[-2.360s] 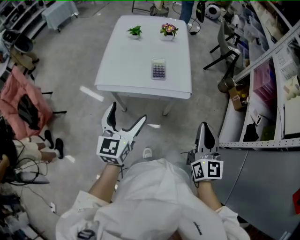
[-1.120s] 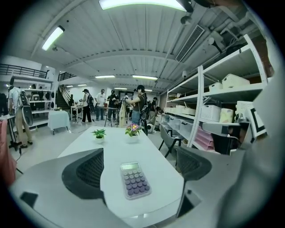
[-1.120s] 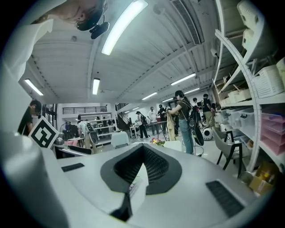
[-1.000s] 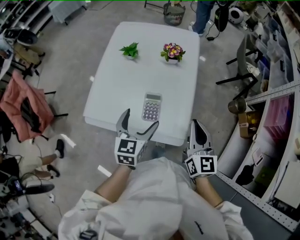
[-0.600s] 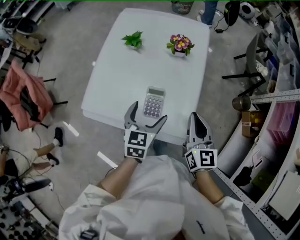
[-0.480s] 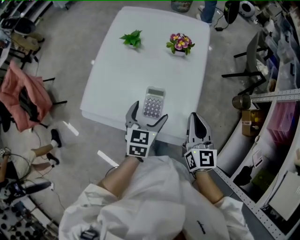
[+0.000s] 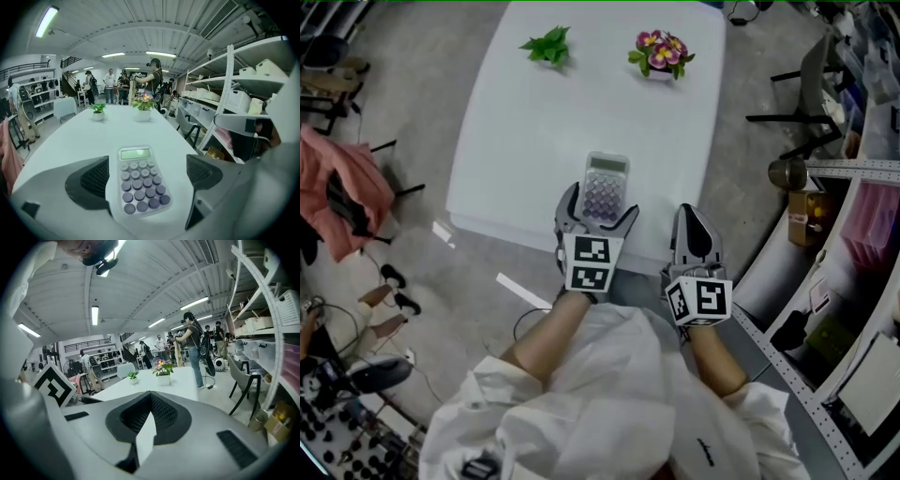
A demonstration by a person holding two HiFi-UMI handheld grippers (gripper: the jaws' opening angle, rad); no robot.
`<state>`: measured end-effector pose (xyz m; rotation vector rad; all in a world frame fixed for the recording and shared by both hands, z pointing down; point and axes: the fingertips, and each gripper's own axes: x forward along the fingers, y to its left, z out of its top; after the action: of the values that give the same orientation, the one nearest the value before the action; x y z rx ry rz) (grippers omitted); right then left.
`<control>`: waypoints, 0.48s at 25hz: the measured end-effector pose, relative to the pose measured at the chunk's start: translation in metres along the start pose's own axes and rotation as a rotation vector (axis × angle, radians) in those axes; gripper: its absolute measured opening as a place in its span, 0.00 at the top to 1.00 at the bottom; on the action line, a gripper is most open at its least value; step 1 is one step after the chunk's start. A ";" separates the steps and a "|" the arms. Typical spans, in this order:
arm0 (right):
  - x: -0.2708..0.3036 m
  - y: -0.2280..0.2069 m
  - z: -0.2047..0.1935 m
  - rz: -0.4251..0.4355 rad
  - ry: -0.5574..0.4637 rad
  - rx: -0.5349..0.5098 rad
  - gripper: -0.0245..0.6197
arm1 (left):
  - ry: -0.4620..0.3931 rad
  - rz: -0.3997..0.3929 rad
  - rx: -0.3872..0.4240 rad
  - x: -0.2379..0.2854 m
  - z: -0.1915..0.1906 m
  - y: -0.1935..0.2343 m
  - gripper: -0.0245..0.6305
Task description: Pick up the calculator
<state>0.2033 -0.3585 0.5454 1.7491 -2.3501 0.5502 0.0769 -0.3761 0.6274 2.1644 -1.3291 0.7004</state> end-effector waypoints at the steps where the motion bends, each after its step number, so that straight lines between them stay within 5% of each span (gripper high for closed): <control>1: 0.003 -0.001 -0.004 -0.001 0.008 0.000 0.94 | 0.008 0.009 -0.001 0.004 -0.003 0.001 0.21; 12: 0.023 -0.010 -0.032 0.010 0.062 0.012 0.94 | 0.075 0.064 -0.038 0.038 -0.026 0.016 0.21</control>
<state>0.2026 -0.3686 0.5845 1.7010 -2.3198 0.6126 0.0728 -0.3902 0.6735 2.0536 -1.3673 0.7674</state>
